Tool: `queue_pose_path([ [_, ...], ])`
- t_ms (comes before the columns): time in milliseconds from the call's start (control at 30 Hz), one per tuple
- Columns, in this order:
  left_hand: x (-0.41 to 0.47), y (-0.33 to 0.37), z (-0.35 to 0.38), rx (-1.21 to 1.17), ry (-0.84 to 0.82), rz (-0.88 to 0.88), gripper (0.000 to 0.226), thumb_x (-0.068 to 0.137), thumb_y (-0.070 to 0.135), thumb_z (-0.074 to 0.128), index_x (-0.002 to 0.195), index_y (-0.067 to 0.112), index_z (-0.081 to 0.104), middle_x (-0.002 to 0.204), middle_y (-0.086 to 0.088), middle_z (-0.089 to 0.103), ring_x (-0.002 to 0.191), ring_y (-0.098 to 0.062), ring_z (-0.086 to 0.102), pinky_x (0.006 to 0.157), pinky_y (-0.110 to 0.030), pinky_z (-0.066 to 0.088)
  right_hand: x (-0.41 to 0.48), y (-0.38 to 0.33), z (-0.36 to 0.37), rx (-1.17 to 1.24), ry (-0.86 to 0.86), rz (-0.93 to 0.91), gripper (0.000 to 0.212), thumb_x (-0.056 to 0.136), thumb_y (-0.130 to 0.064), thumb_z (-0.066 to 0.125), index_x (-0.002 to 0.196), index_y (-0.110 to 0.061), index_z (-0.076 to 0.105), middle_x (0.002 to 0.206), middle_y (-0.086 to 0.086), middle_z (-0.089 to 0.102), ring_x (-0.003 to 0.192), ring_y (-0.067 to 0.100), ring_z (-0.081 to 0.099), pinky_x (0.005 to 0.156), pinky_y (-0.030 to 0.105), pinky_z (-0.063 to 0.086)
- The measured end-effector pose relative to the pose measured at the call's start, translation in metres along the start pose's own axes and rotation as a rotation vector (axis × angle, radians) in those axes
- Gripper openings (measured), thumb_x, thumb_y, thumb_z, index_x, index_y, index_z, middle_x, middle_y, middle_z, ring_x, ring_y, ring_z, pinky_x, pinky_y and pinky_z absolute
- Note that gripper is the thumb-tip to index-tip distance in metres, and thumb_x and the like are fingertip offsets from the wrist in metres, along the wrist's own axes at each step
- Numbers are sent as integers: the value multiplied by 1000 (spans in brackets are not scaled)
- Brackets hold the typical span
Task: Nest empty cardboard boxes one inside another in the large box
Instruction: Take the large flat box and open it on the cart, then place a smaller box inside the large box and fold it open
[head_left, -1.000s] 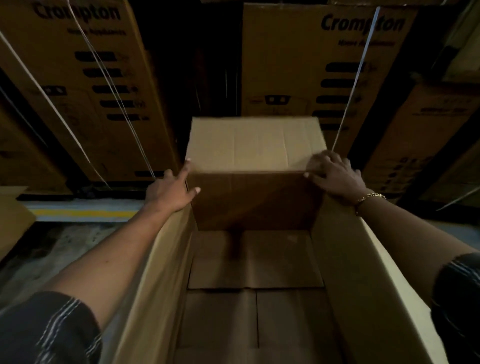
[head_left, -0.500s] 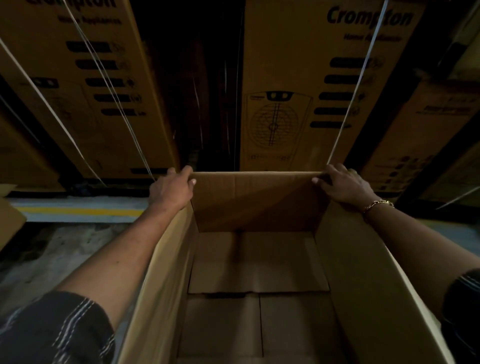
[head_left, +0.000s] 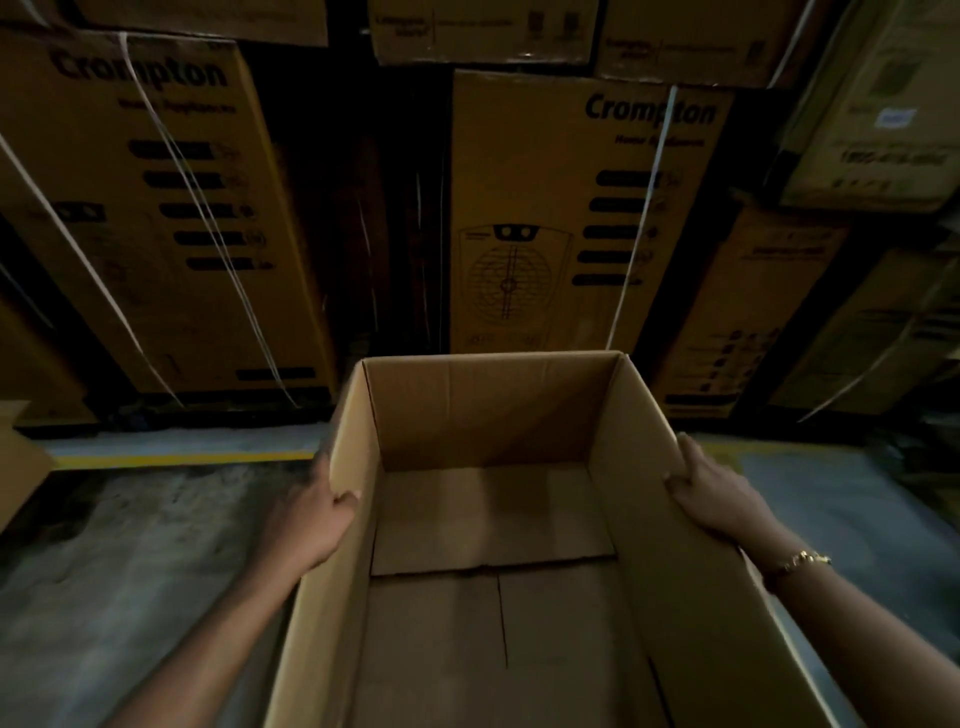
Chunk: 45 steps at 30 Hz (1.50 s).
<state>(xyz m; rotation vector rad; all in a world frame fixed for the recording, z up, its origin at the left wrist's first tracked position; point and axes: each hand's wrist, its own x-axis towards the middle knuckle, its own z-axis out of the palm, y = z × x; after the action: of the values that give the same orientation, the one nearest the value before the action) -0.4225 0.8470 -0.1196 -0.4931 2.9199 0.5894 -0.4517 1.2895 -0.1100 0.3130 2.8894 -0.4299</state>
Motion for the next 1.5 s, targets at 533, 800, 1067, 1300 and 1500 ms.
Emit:
queue_pose_path([
  [533, -251, -93, 32, -125, -139, -203, 56, 97, 38, 52, 150, 28, 36, 136, -13, 60, 116, -35, 60, 93, -38, 47, -266, 82, 35, 57, -87, 97, 60, 100, -42, 52, 154, -29, 28, 129, 10, 65, 92, 24, 65, 68, 29, 47],
  [800, -263, -78, 27, -257, -87, -204, 45, 95, 22, 54, 139, 19, 53, 131, -19, 62, 114, -37, 59, 86, -35, 44, -264, 84, 31, 179, -37, 52, 40, 92, -26, 58, 132, -29, 58, 99, 8, 69, 85, 27, 64, 69, 36, 53],
  [1067, -275, -84, 22, -209, -104, -172, 50, 99, 47, 47, 141, 20, 47, 140, -16, 57, 124, -35, 55, 98, -38, 44, -273, 74, 23, 4, -45, 64, 41, 96, -31, 52, 136, -21, 50, 122, 14, 66, 106, 33, 63, 81, 38, 49],
  [1300, -299, -180, -44, -500, -22, -138, 65, 92, 66, 50, 147, 31, 44, 149, 2, 50, 132, -19, 50, 103, -33, 40, -295, -46, 17, 177, 56, -130, 71, 93, -48, 62, 154, -28, 30, 157, 10, 37, 136, 33, 44, 107, 50, 39],
  [1500, -324, -324, -123, -802, 169, -182, 37, 88, 56, 63, 120, 38, 56, 129, 6, 61, 113, -10, 58, 85, -22, 44, -317, -199, 54, 340, -109, -428, 78, 72, -75, 54, 142, -45, 38, 149, -2, 47, 128, 26, 52, 100, 54, 48],
])
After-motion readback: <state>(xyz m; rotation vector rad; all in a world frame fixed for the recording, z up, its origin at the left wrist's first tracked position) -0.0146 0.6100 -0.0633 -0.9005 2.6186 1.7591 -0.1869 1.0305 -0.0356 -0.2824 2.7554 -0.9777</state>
